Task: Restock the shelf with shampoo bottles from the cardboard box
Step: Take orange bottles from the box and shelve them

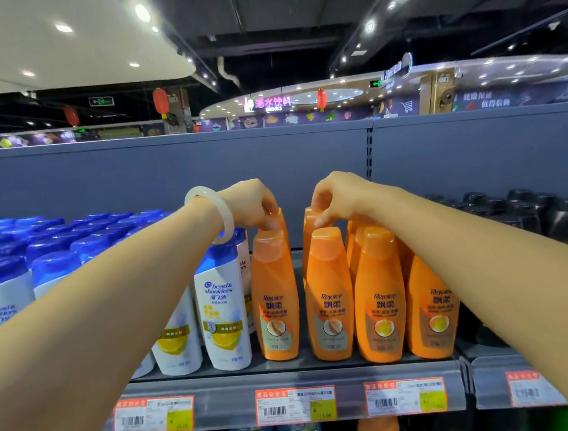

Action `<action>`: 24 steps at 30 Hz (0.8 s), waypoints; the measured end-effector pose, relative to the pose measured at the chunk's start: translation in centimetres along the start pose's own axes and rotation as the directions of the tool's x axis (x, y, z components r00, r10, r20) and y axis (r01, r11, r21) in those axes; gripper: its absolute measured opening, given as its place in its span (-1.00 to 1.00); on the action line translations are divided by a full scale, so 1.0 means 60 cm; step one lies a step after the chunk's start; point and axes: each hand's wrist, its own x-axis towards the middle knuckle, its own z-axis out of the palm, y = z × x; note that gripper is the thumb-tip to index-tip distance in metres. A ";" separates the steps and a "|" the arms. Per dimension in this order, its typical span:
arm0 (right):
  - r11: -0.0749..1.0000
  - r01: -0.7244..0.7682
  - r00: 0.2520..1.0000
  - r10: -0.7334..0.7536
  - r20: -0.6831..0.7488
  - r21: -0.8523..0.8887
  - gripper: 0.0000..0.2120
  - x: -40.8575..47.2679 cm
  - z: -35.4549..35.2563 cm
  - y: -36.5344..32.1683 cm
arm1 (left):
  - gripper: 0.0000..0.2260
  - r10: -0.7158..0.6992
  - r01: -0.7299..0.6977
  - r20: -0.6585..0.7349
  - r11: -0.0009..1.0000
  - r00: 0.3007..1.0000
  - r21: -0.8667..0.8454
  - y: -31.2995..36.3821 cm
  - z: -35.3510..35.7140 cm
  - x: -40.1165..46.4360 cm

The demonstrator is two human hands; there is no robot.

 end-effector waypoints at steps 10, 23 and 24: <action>1.000 0.006 0.994 -0.006 0.108 0.007 -0.59 -0.001 -0.006 0.007 | -0.72 0.023 -0.021 0.007 0.981 1.000 -0.195 -0.004 -0.009 -0.021; 0.988 0.087 0.983 -0.106 0.151 0.129 -0.61 -0.021 -0.019 0.012 | -0.70 0.037 -0.027 0.029 0.962 0.999 -0.271 -0.011 -0.011 -0.037; 0.987 0.089 0.983 -0.109 0.150 0.133 -0.62 -0.022 -0.018 0.011 | -0.70 0.038 -0.029 0.028 0.961 0.999 -0.275 -0.011 -0.011 -0.038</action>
